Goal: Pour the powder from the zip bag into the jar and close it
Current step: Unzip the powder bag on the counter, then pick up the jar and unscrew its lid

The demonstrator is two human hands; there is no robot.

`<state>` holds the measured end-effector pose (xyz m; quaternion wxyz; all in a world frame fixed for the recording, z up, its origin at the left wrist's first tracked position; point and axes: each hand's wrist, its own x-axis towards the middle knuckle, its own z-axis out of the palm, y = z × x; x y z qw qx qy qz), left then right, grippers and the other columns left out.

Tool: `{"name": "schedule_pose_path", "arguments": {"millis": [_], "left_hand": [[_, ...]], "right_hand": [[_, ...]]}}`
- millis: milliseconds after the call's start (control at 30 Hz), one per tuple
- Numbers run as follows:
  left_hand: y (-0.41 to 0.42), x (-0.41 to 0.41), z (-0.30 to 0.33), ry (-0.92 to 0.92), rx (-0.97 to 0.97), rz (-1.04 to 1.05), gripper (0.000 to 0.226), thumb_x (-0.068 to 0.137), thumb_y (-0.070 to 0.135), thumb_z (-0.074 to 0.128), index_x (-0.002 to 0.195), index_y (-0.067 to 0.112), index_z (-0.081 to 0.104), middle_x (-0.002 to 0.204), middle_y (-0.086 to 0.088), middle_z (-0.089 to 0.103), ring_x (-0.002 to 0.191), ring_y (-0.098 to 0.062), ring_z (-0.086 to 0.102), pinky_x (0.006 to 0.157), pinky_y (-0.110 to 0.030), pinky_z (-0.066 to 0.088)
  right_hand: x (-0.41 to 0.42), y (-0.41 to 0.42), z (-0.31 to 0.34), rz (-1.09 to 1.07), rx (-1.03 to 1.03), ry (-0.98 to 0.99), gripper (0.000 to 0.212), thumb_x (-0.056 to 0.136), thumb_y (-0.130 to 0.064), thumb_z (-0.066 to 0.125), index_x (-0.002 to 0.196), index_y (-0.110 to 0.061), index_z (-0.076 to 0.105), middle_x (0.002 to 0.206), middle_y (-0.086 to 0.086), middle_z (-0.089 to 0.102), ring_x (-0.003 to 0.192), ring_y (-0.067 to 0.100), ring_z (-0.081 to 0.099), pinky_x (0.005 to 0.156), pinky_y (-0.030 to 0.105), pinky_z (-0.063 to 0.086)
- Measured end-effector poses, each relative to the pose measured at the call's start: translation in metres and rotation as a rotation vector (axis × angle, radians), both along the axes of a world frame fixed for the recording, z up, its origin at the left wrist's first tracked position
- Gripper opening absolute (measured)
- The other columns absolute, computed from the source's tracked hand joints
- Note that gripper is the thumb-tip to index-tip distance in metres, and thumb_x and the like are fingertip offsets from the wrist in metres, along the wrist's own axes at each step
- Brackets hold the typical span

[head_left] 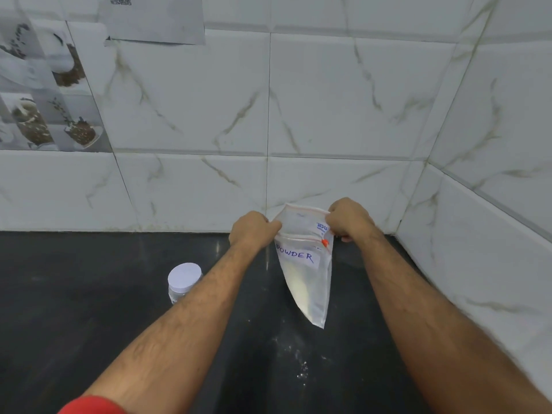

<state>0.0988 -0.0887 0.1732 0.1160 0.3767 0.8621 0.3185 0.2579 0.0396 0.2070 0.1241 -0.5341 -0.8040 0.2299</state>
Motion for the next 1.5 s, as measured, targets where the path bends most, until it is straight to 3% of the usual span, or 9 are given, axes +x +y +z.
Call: {"name": "schedule_pose_path", "arguments": {"millis": [267, 367, 500, 633, 767, 900, 1067, 1167, 1500], "left_hand": [[0.031, 0.022, 0.03, 0.026, 0.093, -0.118, 0.039, 0.076, 0.029, 0.056, 0.048, 0.018, 0.032, 0.046, 0.003, 0.034, 0.046, -0.02, 0.034, 0.048, -0.026, 0.026], [0.04, 0.039, 0.013, 0.011, 0.064, -0.153, 0.038, 0.078, 0.03, 0.057, 0.05, 0.018, 0.034, 0.047, 0.004, 0.036, 0.048, -0.019, 0.037, 0.048, -0.026, 0.027], [0.036, 0.063, -0.035, -0.061, -0.128, -0.209, 0.022, 0.079, 0.031, 0.055, 0.063, 0.019, 0.065, 0.058, 0.006, 0.054, 0.059, -0.017, 0.054, 0.052, -0.025, 0.037], [0.035, 0.07, -0.053, -0.111, -0.051, -0.149, 0.033, 0.075, 0.032, 0.055, 0.047, 0.019, 0.042, 0.047, 0.009, 0.046, 0.049, -0.013, 0.047, 0.049, -0.023, 0.035], [0.035, 0.064, -0.05, -0.102, -0.026, -0.14, 0.047, 0.083, 0.053, 0.057, 0.051, 0.021, 0.043, 0.051, 0.009, 0.05, 0.052, -0.013, 0.05, 0.051, -0.025, 0.037], [0.035, 0.062, -0.054, -0.087, -0.028, -0.153, 0.054, 0.086, 0.066, 0.052, 0.056, 0.022, 0.045, 0.056, 0.009, 0.054, 0.055, -0.012, 0.053, 0.053, -0.026, 0.039], [0.026, 0.049, -0.053, -0.105, 0.026, -0.125, 0.049, 0.087, 0.066, 0.05, 0.062, 0.023, 0.05, 0.064, 0.009, 0.06, 0.061, -0.012, 0.056, 0.055, -0.027, 0.038], [0.013, 0.034, -0.051, -0.113, 0.071, -0.129, 0.041, 0.087, 0.062, 0.054, 0.071, 0.024, 0.055, 0.071, 0.01, 0.064, 0.067, -0.01, 0.058, 0.055, -0.027, 0.038], [-0.069, -0.051, -0.083, -0.148, 0.129, -0.111, 0.012, 0.089, 0.035, 0.063, 0.082, 0.025, 0.065, 0.08, 0.011, 0.069, 0.078, -0.013, 0.066, 0.07, -0.029, 0.053]], "right_hand": [[0.045, 0.018, 0.014, -0.119, 0.098, 0.259, 0.019, 0.079, -0.013, 0.053, 0.076, -0.02, 0.071, 0.061, -0.004, 0.072, 0.061, 0.02, 0.065, 0.061, 0.036, 0.061], [0.056, 0.015, -0.005, -0.133, 0.165, 0.195, 0.016, 0.079, -0.015, 0.056, 0.08, -0.018, 0.071, 0.071, -0.003, 0.071, 0.067, 0.021, 0.063, 0.057, 0.028, 0.05], [0.066, 0.001, -0.057, -0.078, 0.104, -0.087, 0.021, 0.086, -0.016, 0.057, 0.101, -0.019, 0.072, 0.097, 0.004, 0.072, 0.085, 0.026, 0.064, 0.068, 0.029, 0.045], [0.071, 0.002, -0.072, -0.096, 0.102, -0.084, 0.02, 0.089, -0.02, 0.056, 0.101, -0.024, 0.072, 0.096, 0.0, 0.074, 0.077, 0.021, 0.061, 0.062, 0.026, 0.042], [0.065, 0.007, -0.061, -0.076, 0.127, -0.081, 0.021, 0.089, -0.043, 0.06, 0.096, -0.024, 0.069, 0.089, -0.005, 0.07, 0.073, 0.013, 0.06, 0.056, 0.024, 0.04], [0.058, 0.006, -0.059, -0.052, 0.14, -0.093, 0.042, 0.086, -0.054, 0.063, 0.113, -0.022, 0.065, 0.099, -0.003, 0.069, 0.08, 0.014, 0.06, 0.067, 0.028, 0.046], [0.041, -0.011, -0.047, -0.087, 0.337, 0.068, 0.032, 0.091, -0.039, 0.061, 0.111, -0.015, 0.069, 0.107, 0.007, 0.071, 0.089, 0.026, 0.066, 0.067, 0.029, 0.043], [0.02, -0.028, -0.037, -0.027, 0.411, 0.17, 0.033, 0.093, -0.037, 0.059, 0.118, -0.016, 0.068, 0.116, 0.009, 0.064, 0.096, 0.026, 0.065, 0.076, 0.033, 0.049], [-0.076, -0.111, -0.075, 0.278, 0.334, 0.202, 0.03, 0.094, -0.033, 0.061, 0.119, -0.017, 0.068, 0.12, 0.006, 0.061, 0.113, 0.025, 0.056, 0.09, 0.036, 0.05]]}}
